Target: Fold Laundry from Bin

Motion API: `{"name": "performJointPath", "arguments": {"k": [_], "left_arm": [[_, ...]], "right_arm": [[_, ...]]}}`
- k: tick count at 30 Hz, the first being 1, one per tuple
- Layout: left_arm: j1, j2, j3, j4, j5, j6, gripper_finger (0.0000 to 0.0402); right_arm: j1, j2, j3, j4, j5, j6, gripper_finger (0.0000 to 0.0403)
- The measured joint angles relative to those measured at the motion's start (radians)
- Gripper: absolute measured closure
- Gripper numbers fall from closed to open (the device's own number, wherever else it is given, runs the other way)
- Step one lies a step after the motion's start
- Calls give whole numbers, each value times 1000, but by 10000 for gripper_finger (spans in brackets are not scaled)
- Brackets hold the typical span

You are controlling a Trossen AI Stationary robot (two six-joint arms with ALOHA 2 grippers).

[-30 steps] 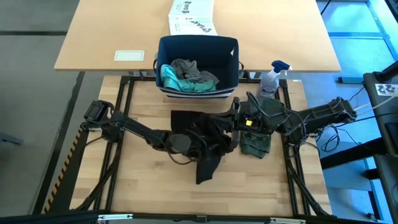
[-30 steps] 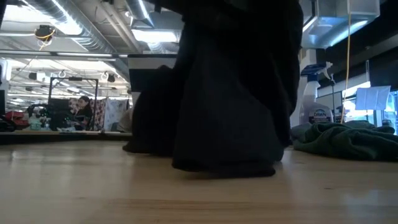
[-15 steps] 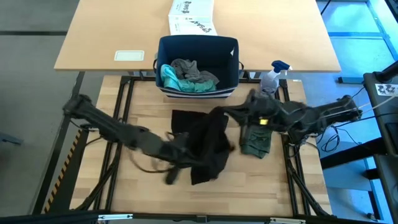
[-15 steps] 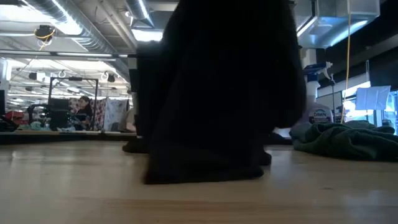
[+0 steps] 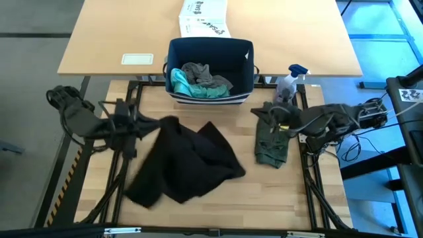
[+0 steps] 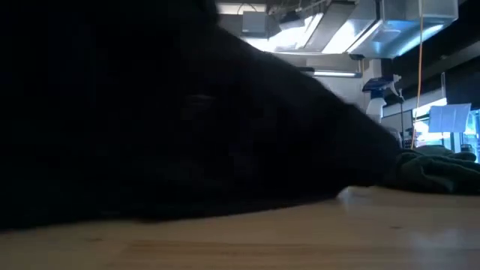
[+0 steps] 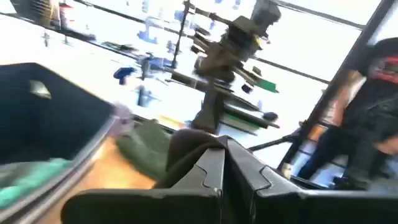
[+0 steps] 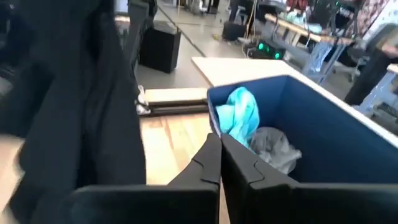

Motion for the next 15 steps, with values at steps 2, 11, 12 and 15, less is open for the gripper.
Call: {"name": "performJointPath", "arguments": {"k": [2,11,12,15], "left_arm": [[14,-5,0,-40,48,0,401],[36,26,-40,-61,352,38,401],[36,29,-41,-58,366,39,401],[36,38,-42,-55,416,41,401]], "right_arm": [[-1,3,-24,5,-1,20,400],[-76,107,-233,72,-199,262,353],[-90,127,-255,109,-238,264,336],[-122,200,-315,250,-376,235,284]]}}
